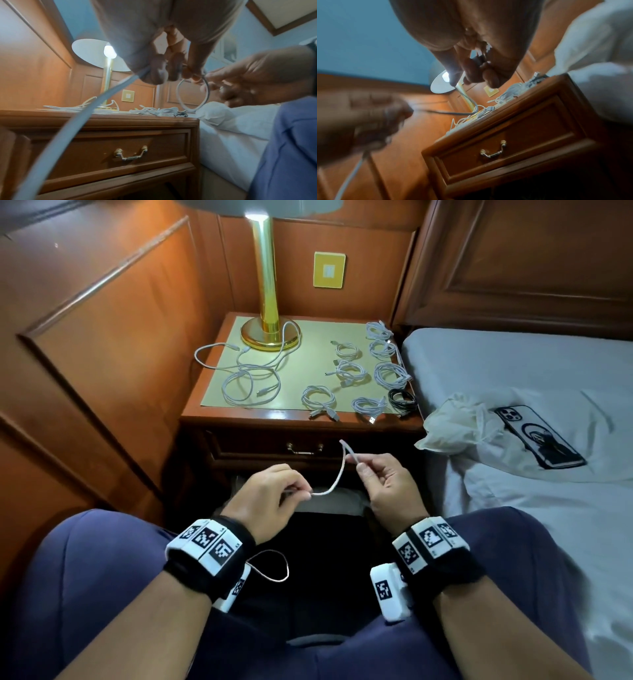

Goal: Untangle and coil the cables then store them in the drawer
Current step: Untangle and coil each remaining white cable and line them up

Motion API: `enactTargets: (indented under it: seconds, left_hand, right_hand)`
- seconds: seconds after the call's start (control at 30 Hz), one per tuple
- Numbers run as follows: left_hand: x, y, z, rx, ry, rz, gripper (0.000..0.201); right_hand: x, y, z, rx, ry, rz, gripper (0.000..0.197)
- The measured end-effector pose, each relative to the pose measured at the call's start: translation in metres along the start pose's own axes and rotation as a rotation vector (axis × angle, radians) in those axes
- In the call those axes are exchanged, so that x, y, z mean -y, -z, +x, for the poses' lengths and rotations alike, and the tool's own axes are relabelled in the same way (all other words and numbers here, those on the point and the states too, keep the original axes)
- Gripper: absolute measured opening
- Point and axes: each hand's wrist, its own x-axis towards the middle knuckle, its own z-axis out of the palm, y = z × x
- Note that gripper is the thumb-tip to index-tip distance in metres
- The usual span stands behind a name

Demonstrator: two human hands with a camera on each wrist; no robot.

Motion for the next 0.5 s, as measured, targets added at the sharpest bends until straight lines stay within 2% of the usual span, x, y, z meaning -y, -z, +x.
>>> enactTargets:
  seconds: [0.07,0.17,0.23,0.37,0.5]
  left_hand:
    - [-0.006,-0.004,0.001,0.027,-0.035,-0.077,0.005]
    - [-0.01,-0.006,0.003,-0.061,-0.08,-0.091,0.004]
    - [-0.007,-0.007,0.003,-0.091,-0.041,-0.097,0.005]
    - [-0.006,-0.007,0.003,-0.011,0.164,-0.194,0.011]
    - [-0.005,-0.009,0.004,-0.041,0.208,-0.143,0.014]
  right_hand:
    - [-0.001,-0.005,-0.003,0.101,0.042,-0.133,0.027]
    - [0.011,-0.008,-0.01,0.348,-0.102,-0.1,0.026]
    - [0.022,-0.007,-0.013,0.453,-0.134,-0.043,0.025]
    - [0.023,-0.009,-0.012,0.511,-0.226,0.177,0.029]
    - [0.021,-0.005,-0.009,0.596,-0.403,0.445,0.042]
